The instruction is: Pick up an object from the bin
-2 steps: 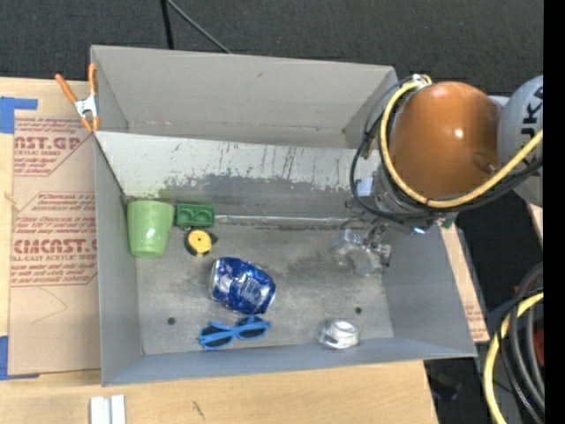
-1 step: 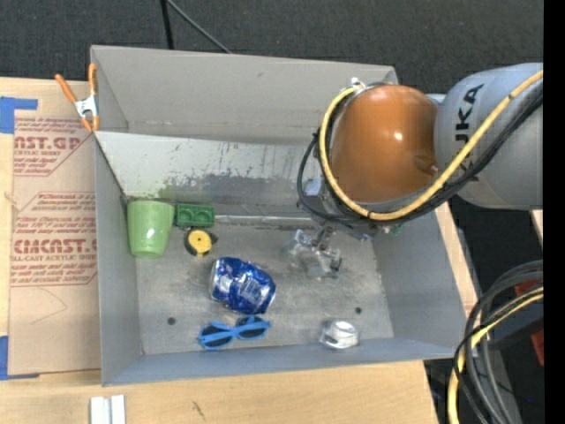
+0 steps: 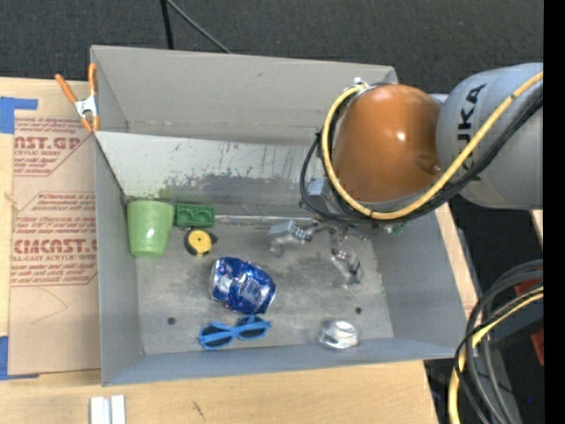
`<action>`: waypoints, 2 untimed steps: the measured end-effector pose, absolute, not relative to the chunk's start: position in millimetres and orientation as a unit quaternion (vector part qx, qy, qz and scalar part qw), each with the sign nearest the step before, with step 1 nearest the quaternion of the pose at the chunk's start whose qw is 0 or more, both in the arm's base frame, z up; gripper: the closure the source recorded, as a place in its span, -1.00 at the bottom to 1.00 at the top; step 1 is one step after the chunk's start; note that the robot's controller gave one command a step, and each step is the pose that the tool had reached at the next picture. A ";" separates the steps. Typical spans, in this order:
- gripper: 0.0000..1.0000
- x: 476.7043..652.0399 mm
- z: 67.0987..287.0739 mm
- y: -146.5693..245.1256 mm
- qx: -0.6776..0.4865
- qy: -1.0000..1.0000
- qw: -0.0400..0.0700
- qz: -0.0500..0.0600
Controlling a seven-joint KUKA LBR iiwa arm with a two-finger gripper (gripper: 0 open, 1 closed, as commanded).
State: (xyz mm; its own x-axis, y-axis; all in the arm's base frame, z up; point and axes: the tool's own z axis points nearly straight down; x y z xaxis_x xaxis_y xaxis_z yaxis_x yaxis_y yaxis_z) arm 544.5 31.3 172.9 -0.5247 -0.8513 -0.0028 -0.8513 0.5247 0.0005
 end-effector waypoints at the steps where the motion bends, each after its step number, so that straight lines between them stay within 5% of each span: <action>1: -1.00 491.7 84.5 46.9 -0.557 0.831 0.008 0.000; 2: -1.00 495.3 82.5 40.2 -0.715 0.698 0.019 -0.010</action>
Offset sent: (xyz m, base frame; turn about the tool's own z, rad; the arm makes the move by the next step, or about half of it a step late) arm -0.0562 0.0111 -0.0924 -0.1624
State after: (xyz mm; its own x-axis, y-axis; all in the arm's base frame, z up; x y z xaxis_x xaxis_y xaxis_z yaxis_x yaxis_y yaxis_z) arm 495.3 40.2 82.5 0.0245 -0.9996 -0.0126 -0.9988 -0.0240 -0.0417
